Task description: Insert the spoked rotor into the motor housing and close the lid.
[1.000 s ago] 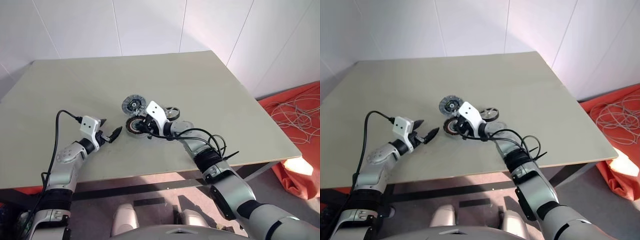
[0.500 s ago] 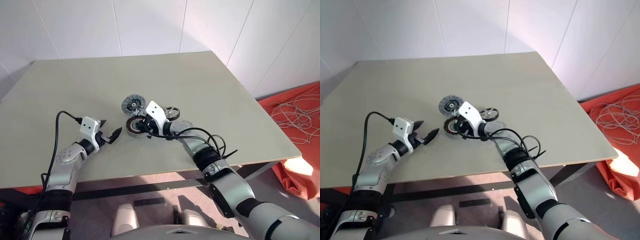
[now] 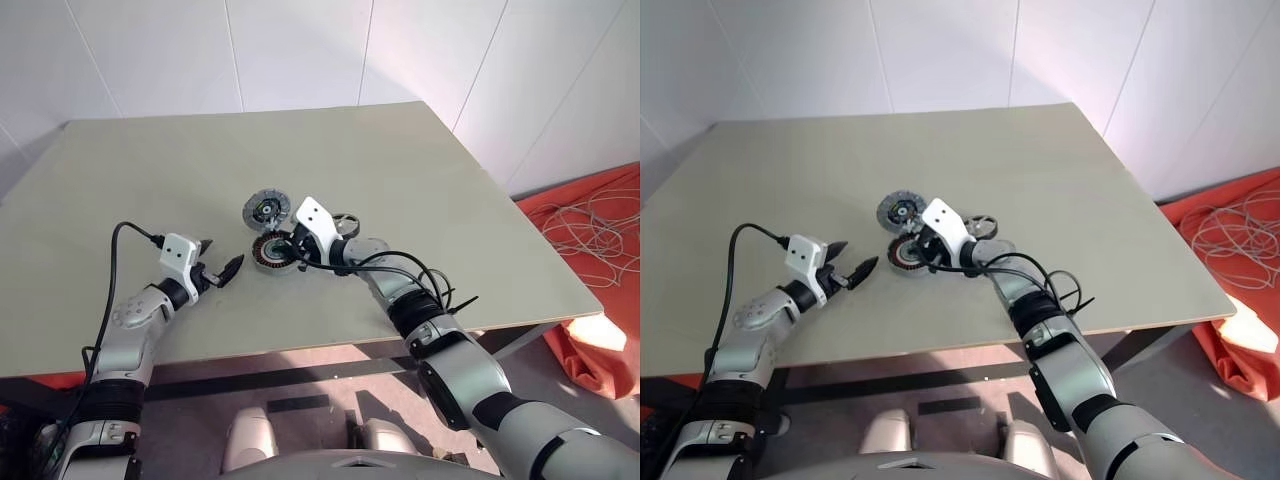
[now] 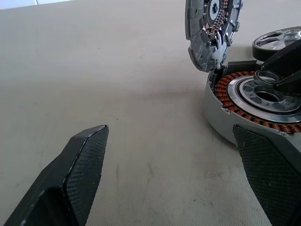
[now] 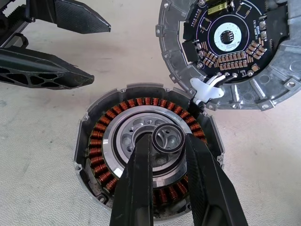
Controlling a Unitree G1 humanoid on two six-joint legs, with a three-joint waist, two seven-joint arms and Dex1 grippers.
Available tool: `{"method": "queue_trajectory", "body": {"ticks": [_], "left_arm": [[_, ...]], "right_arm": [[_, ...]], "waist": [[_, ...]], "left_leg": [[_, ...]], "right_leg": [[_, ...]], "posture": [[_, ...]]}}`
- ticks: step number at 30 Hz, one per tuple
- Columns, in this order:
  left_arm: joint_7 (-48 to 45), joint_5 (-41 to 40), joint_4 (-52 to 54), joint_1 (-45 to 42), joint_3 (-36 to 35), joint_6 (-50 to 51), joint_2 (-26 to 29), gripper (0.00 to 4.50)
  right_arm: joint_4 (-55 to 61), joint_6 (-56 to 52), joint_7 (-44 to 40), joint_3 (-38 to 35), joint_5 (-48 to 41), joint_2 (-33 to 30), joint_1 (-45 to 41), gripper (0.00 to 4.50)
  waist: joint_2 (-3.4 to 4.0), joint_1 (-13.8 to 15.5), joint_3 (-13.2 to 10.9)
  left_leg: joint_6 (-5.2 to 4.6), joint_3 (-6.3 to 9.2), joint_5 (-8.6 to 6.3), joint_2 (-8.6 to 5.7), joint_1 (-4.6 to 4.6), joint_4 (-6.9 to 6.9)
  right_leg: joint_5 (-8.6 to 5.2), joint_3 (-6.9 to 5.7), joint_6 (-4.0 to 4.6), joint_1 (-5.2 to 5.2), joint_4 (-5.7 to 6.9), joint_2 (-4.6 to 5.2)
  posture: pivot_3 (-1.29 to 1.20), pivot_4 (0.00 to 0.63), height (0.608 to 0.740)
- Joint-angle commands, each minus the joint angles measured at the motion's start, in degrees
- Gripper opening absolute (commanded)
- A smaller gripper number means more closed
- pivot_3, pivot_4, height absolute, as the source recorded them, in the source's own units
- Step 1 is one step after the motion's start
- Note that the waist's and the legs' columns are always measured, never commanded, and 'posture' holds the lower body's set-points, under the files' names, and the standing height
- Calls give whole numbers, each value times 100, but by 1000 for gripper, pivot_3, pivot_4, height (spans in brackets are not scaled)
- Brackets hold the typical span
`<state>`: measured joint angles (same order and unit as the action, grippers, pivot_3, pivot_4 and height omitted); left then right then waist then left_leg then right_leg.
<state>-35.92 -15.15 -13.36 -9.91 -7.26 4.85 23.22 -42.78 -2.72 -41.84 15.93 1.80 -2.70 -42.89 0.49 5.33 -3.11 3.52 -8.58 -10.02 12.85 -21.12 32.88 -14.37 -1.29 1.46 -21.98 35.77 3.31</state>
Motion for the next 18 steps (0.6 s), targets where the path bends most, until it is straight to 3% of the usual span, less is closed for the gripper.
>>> {"method": "queue_trajectory", "body": {"ticks": [1,18], "left_arm": [[16,-36,140,-81,-115,-80,64,4500],[80,-26,221,-72,-120,-61,70,4500]], "right_arm": [[226,87,-39,-53,-21,35,-116,659],[301,6,-195,-18,-13,67,-49,659]], "waist": [[0,0,0],[0,0,0]], "left_leg": [[0,0,0,0,0,0],[0,0,0,0,0,0]], "right_leg": [[0,0,0,0,0,0],[0,0,0,0,0,0]], "posture": [[0,0,740],[0,0,740]]}}
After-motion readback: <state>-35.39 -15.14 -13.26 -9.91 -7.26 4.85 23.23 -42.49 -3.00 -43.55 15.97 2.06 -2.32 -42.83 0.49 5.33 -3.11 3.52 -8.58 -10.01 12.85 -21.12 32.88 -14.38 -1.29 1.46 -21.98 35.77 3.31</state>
